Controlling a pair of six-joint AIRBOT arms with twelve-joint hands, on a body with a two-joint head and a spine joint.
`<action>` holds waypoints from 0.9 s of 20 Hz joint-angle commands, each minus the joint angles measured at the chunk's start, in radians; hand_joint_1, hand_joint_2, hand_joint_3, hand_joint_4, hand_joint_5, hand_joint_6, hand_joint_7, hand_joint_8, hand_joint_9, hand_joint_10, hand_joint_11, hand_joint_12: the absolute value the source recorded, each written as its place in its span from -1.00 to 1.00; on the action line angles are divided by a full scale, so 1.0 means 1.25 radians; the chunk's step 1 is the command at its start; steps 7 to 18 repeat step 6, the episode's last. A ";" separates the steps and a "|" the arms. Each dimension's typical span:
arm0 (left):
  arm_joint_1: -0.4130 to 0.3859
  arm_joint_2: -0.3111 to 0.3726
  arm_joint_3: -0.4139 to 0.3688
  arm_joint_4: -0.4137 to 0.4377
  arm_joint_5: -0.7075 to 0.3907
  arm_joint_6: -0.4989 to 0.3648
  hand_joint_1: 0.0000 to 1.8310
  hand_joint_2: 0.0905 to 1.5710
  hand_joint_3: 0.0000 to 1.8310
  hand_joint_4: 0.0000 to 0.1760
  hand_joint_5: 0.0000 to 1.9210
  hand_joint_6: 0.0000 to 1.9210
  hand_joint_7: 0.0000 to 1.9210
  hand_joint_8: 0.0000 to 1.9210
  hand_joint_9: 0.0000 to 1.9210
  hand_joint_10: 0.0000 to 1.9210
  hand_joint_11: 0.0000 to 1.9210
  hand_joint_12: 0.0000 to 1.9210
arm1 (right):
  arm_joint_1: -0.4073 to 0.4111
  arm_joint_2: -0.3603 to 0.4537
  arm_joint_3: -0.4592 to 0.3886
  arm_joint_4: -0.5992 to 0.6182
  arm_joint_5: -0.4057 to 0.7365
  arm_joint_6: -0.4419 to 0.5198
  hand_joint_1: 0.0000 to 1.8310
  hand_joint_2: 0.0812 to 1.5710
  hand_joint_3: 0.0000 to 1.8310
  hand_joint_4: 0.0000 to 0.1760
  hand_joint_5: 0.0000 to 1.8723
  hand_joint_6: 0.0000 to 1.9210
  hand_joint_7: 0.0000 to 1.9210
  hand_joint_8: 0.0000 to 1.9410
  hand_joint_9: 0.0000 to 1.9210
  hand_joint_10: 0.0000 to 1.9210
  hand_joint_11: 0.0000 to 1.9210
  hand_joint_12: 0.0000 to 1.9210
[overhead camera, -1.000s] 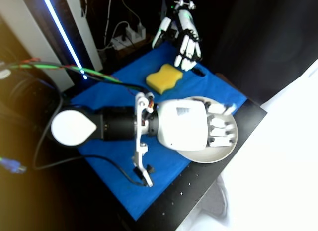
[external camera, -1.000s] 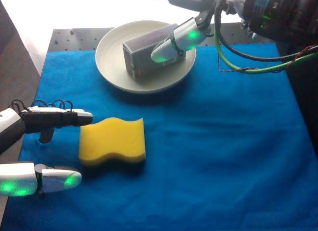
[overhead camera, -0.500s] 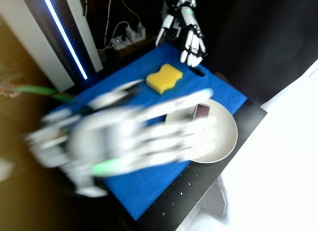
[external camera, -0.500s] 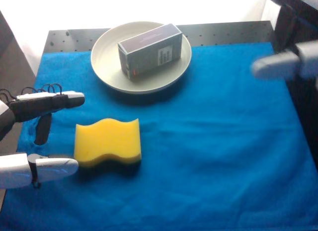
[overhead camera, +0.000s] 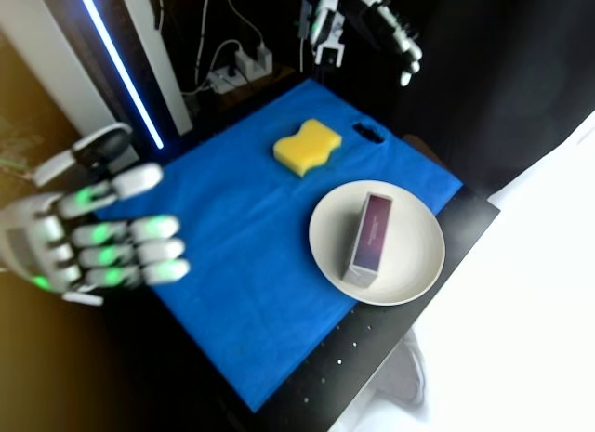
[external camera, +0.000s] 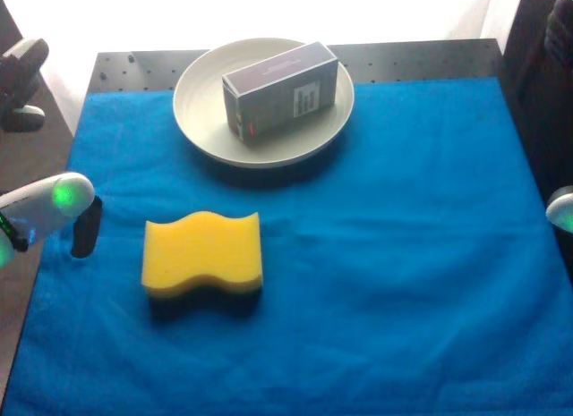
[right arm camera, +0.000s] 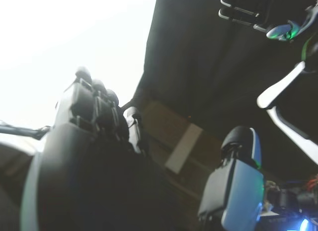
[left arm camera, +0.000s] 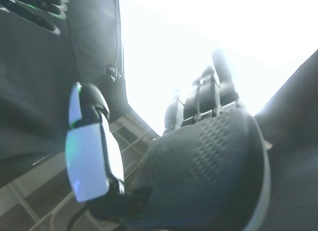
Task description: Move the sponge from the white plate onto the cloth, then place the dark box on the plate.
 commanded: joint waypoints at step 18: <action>-0.038 -0.007 0.012 0.032 -0.100 -0.003 -0.67 0.41 -0.97 -0.46 -0.97 -1.00 -0.88 -1.00 -0.81 -0.99 -1.00 0.16 | 0.000 0.004 -0.005 0.006 0.105 0.004 -0.26 0.04 -0.98 1.00 -1.00 -1.00 -1.00 -1.00 -1.00 -1.00 -1.00 -1.00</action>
